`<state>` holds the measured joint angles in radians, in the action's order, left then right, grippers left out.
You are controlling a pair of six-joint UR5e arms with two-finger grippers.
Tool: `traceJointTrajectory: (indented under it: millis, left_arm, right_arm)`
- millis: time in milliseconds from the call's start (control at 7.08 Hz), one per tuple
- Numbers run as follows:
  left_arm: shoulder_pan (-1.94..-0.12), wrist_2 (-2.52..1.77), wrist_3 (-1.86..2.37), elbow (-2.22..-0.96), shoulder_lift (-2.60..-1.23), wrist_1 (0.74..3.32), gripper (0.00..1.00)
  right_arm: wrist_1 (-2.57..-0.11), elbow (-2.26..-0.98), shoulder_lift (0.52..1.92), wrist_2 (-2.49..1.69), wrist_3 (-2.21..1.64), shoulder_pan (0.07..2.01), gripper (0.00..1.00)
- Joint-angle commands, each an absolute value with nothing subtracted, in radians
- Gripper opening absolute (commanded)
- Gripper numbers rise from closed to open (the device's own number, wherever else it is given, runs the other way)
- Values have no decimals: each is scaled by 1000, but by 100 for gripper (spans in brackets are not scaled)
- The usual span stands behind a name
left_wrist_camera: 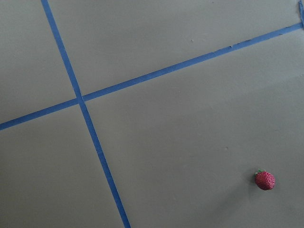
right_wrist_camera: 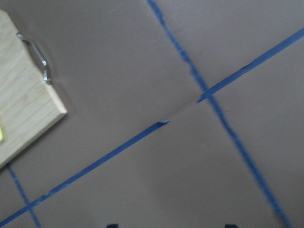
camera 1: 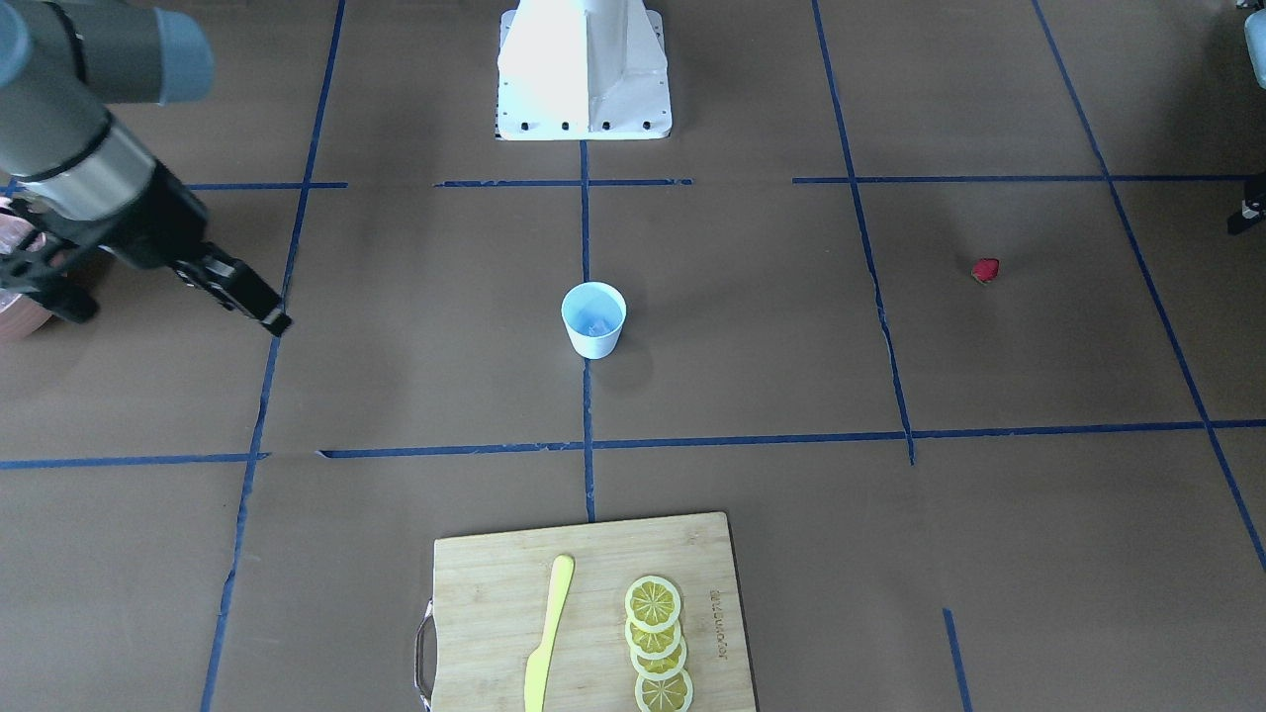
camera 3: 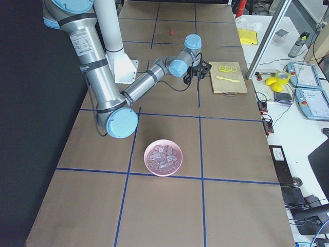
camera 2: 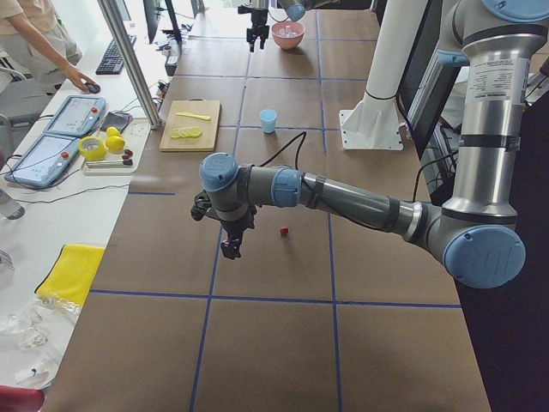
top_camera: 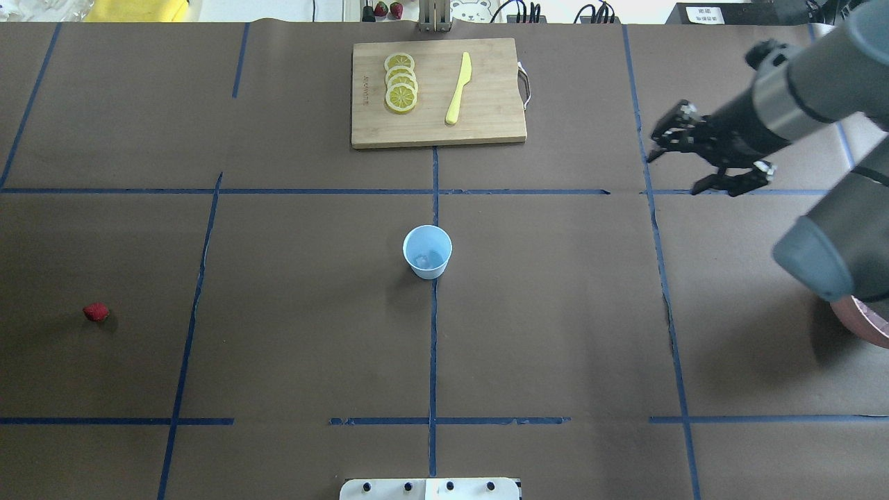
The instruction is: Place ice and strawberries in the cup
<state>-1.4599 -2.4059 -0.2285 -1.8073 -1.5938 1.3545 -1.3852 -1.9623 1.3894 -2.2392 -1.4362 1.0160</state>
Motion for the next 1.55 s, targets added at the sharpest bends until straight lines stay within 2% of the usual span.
traceJointTrajectory:
  millis: [0,282,565,847,988,1129,1412]
  left_arm:
    - [-1457,-2405,-229,-1806,-1594,1355,100]
    - [-1454,-2407,-229,-1812,-1594,1355,100]
    - [-1454,-2405,-229,-1812,-1594,1355,100]
    - [-1456,-2407,-229,-1815,-1592,1355,100]
    - [-1454,-2407,-229,-1813,-1594,1355,100]
    - [-1454,-2407,-229,-1813,-1592,1355,100]
    - [-1454,-2413,-229,-1815,-1592,1355,100]
  right_arm:
    - [-1359,-2034,1737,-2258,-996,1193,80]
    - [-1359,-2011,1908,-2244,-612,1275,81]
    - [-1358,-1944,1971,-2238,-339,1276,85]
    - [-1339,-1927,1963,-2218,-298,1275,86]
    - [-1309,-1855,1954,-2217,-258,1275,86]
    - [-1289,-1838,1921,-2214,-270,1273,85]
    - [-1287,-1836,1919,-2214,-270,1270,79]
